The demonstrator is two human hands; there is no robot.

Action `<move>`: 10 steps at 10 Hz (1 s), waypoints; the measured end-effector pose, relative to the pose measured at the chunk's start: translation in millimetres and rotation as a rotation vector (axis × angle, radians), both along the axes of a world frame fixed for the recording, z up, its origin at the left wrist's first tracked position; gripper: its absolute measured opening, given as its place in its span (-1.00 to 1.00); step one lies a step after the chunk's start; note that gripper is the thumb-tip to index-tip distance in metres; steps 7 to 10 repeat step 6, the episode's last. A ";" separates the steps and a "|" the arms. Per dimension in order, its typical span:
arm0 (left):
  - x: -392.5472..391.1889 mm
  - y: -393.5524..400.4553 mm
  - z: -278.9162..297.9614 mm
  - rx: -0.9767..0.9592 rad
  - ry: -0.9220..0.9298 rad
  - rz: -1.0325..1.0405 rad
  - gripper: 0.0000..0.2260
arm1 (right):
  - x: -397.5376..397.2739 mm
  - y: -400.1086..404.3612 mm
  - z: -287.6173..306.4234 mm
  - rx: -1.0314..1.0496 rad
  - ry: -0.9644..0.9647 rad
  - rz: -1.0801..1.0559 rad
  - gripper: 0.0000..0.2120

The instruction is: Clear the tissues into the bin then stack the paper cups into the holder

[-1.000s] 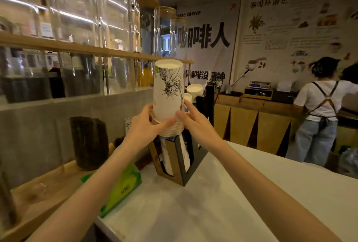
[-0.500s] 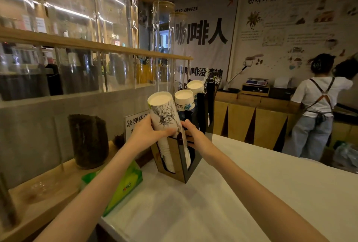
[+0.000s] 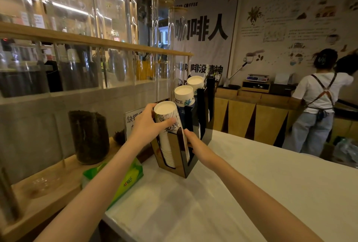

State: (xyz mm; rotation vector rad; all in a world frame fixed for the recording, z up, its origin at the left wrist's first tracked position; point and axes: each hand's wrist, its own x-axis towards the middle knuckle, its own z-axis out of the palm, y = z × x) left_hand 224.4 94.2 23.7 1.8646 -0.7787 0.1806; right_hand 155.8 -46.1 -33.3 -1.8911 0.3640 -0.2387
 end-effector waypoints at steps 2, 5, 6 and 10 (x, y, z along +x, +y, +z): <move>0.1 -3.3 7.0 0.099 0.052 0.028 -0.28 | -7.3 -2.4 21.1 -0.029 0.046 0.023 -0.51; -38.7 -28.3 49.4 -0.013 -0.348 0.172 -0.27 | -92.1 -19.9 90.7 -0.558 -0.134 -0.046 -0.57; -57.1 -46.2 71.4 -0.157 -0.409 0.056 -0.44 | -144.1 -17.6 125.0 -0.638 -0.416 -0.155 -0.71; -57.1 -46.2 71.4 -0.157 -0.409 0.056 -0.44 | -144.1 -17.6 125.0 -0.638 -0.416 -0.155 -0.71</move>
